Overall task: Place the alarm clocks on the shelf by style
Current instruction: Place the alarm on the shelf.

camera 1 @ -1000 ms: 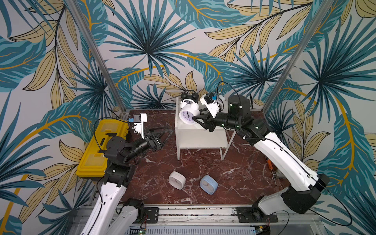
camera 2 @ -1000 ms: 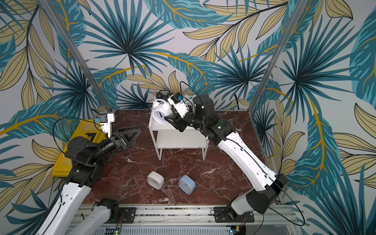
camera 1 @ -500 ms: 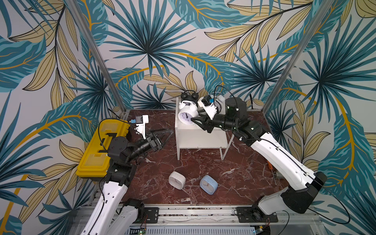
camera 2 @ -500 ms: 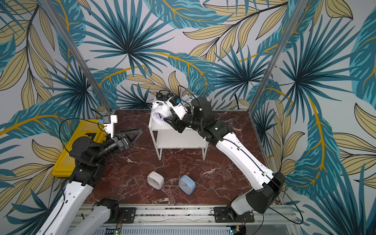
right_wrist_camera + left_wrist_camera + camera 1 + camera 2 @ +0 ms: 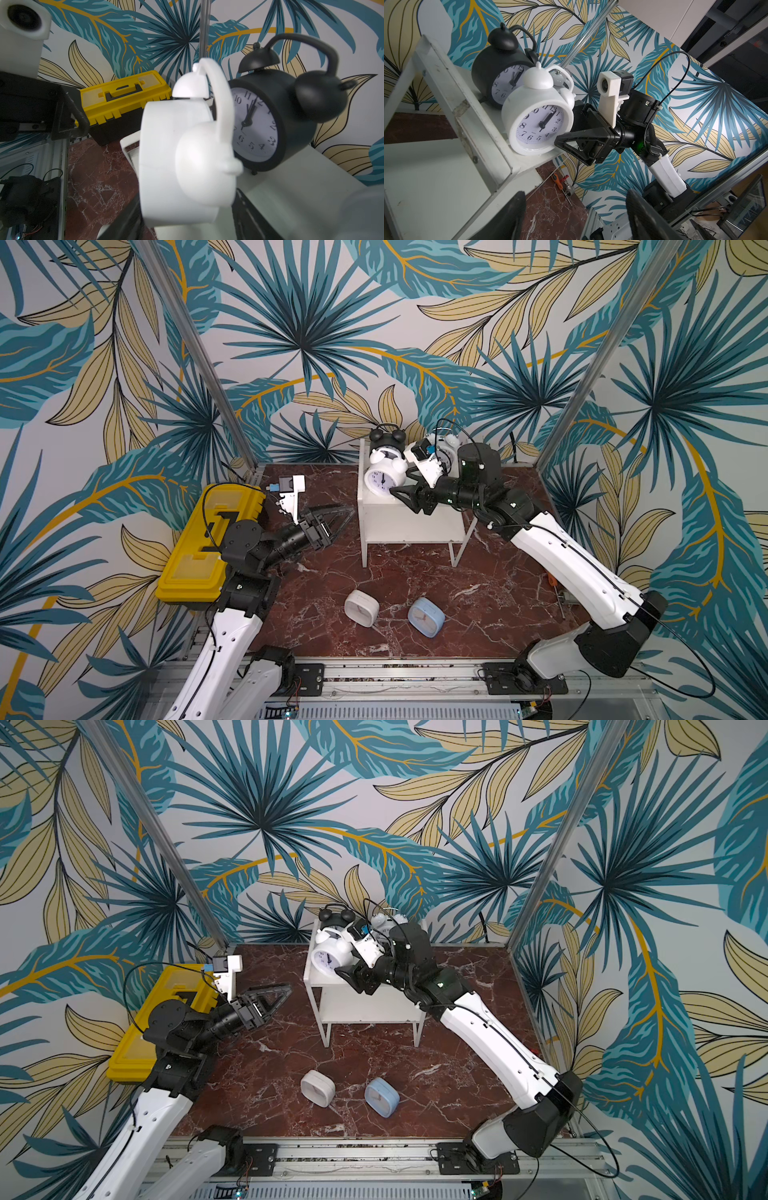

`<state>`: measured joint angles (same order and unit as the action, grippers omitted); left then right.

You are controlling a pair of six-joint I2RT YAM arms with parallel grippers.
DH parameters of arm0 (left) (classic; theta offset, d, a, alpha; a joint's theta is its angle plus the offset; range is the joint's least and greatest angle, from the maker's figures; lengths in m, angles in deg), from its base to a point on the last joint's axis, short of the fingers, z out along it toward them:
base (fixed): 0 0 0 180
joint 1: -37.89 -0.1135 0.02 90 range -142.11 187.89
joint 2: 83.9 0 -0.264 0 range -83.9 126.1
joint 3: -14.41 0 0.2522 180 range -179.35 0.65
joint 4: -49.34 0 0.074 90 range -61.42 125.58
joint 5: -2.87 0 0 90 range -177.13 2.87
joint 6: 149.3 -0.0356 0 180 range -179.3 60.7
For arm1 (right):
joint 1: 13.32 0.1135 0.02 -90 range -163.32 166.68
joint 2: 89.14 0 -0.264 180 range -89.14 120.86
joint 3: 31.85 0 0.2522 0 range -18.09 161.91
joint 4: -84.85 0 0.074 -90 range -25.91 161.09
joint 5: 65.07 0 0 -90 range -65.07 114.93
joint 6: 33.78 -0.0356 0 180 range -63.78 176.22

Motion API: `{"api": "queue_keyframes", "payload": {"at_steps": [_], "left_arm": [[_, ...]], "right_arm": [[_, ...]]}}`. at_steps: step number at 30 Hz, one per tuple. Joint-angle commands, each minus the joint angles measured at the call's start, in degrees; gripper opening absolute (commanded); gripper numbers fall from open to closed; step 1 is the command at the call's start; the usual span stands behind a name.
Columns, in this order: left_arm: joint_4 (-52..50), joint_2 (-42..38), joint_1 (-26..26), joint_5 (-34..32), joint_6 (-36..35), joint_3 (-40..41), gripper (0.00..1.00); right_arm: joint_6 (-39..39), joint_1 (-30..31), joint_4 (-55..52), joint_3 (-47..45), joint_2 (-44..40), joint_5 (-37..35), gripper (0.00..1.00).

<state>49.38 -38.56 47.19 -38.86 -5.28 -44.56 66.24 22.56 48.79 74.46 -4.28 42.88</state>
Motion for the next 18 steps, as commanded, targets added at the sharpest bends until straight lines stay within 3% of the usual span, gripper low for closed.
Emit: {"api": "queue_keyframes", "payload": {"at_steps": [1,11,18], "left_arm": [[3.1,-0.2,-0.4,1.9,1.1,1.9,0.78],[3.4,0.0,-0.4,2.6,1.2,2.6,0.78],[3.2,0.1,-0.4,2.9,0.9,2.4,0.78]], "right_arm": [[-0.9,-0.2,-1.3,0.6,-1.1,-2.2,0.67],[-1.8,-0.5,-1.6,1.2,-1.4,-5.7,0.65],[-2.1,-0.6,-1.7,1.2,-1.5,-6.1,0.59]]}}
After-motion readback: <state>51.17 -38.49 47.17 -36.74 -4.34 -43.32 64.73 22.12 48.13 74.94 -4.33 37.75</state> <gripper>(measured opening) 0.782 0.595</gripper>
